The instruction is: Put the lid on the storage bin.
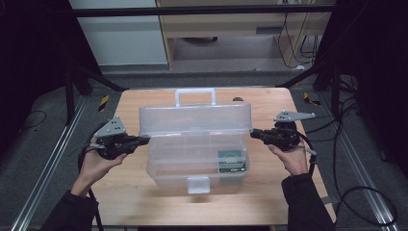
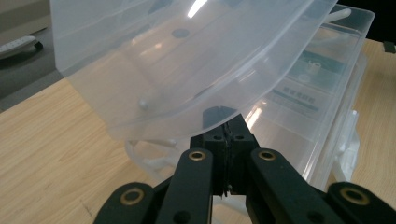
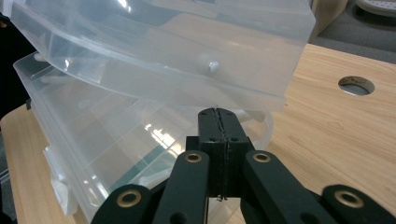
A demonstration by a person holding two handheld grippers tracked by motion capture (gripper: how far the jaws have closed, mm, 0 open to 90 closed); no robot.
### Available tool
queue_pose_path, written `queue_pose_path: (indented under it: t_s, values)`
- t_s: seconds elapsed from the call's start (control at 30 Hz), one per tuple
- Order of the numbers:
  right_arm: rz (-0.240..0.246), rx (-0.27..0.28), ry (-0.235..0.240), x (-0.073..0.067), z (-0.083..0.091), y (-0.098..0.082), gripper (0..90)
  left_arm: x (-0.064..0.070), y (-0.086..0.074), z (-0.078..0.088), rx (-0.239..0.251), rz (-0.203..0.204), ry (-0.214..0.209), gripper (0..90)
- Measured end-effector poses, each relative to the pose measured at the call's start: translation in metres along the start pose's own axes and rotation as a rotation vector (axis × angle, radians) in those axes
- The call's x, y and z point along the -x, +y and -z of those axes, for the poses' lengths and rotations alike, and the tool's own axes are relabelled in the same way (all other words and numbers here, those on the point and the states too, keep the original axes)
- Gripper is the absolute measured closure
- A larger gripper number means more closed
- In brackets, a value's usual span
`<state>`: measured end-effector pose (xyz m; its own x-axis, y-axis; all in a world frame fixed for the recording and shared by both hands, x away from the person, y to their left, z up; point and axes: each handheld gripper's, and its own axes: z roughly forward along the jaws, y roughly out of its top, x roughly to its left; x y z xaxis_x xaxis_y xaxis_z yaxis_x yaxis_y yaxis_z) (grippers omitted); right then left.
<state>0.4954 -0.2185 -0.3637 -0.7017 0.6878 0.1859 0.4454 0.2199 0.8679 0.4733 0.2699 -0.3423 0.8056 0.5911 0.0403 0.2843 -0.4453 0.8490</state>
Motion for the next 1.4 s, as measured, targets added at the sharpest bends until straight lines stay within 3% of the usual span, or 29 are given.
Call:
queue_pose_path:
  t_s: [0.4,0.83,1.13,1.33,1.4]
  values:
    - [0.022,-0.022,-0.014,-0.009,0.002,-0.012,89.8,0.0,-0.02,0.0,-0.03,0.014,0.01,89.0]
    - [0.049,-0.047,-0.028,-0.02,0.004,-0.029,89.5,0.005,-0.042,-0.005,-0.022,0.044,0.006,88.5]
    - [0.047,-0.068,-0.033,-0.02,0.003,-0.04,89.4,0.008,-0.05,-0.008,-0.059,0.018,0.036,87.8]
    - [0.064,-0.121,-0.046,-0.019,-0.003,-0.047,89.3,0.006,-0.062,-0.013,-0.089,0.03,0.04,88.4]
    - [0.064,-0.136,-0.052,-0.018,-0.005,-0.049,89.3,0.005,-0.067,-0.014,-0.119,0.027,0.063,88.7]
